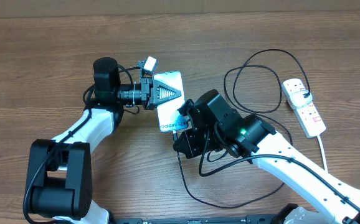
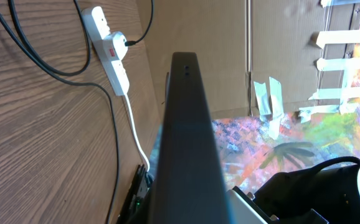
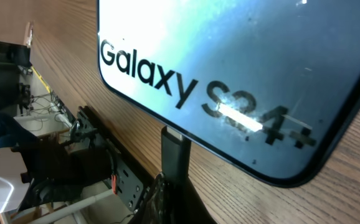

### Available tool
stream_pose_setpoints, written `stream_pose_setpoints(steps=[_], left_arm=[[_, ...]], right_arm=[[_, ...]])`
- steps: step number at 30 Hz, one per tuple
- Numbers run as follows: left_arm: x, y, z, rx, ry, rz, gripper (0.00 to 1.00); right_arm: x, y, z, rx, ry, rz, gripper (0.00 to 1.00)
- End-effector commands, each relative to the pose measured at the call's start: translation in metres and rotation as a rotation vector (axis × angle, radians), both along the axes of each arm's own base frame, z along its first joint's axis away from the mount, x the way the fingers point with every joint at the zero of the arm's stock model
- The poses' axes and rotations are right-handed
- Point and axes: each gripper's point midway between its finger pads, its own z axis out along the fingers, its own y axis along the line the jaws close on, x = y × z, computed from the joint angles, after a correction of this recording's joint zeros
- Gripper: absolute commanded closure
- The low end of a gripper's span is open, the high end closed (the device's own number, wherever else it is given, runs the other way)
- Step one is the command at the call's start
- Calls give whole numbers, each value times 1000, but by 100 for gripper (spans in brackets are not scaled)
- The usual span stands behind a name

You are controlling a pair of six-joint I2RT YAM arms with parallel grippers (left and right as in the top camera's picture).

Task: Plug charger to phone and switch on socket

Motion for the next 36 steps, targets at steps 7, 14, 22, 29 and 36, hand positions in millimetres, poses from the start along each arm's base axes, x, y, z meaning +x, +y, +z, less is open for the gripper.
stream_pose_setpoints(steps=[7,14,22,29,36], left_arm=[[-2,-1,13,-21,-91,-46,96],[0,2,13,-18,-98,-32,96],[0,1,13,-18,-98,-33,96],[0,1,13,-19,-98,-33,96],[0,1,13,-18,-98,-33,96]], right_arm=[[4,3,8,22,-8,-17,96],[3,1,9,19,-13,-20,96],[7,-1,8,3,-26,-36,96],[11,-2,7,-5,-8,-85,96],[14,0,9,9,3,-121,96]])
